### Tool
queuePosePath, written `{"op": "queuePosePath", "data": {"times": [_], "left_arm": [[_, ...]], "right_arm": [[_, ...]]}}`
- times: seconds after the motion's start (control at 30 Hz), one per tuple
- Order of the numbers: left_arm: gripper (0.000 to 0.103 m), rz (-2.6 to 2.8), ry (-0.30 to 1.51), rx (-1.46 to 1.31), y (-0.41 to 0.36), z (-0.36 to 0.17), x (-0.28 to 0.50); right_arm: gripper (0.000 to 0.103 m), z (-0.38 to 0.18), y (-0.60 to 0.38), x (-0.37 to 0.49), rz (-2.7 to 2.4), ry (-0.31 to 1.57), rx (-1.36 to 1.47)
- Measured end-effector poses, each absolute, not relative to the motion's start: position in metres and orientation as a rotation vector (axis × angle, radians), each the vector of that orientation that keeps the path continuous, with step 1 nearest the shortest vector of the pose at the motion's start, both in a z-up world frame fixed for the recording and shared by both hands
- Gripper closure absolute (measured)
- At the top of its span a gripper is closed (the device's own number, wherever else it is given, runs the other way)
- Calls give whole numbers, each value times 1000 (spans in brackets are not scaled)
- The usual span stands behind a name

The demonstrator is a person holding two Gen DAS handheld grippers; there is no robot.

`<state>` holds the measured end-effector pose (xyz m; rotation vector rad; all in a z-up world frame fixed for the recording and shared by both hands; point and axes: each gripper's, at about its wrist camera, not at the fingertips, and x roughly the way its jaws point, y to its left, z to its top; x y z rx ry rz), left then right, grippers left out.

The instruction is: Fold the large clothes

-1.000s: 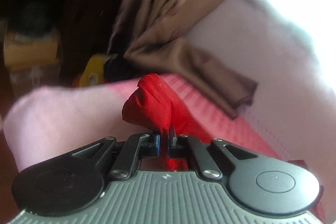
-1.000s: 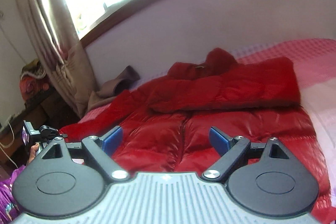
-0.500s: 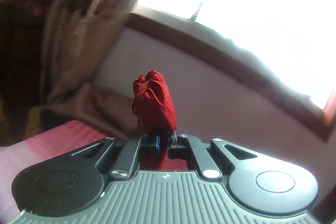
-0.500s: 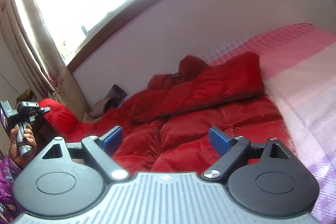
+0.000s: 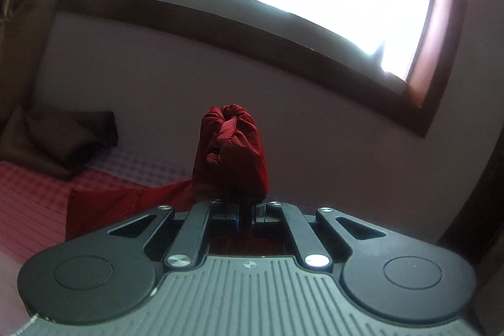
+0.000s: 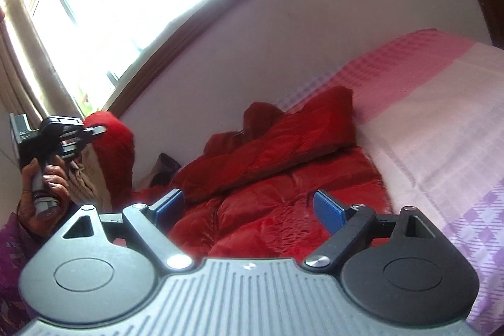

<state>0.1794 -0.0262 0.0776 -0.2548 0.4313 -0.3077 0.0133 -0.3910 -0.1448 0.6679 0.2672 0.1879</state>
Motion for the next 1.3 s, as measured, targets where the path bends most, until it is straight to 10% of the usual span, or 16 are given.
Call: {"op": "queuePosePath", "data": {"times": [0.9, 1.1, 1.3], "left_arm": [[94, -480, 635, 2, -184, -51, 191], [83, -505, 661, 54, -195, -69, 189], [45, -540, 644, 102, -206, -73, 179]], "right_arm": [[13, -178, -439, 4, 144, 274, 782], [13, -181, -443, 2, 135, 280, 793], [13, -182, -444, -1, 130, 287, 790]]}}
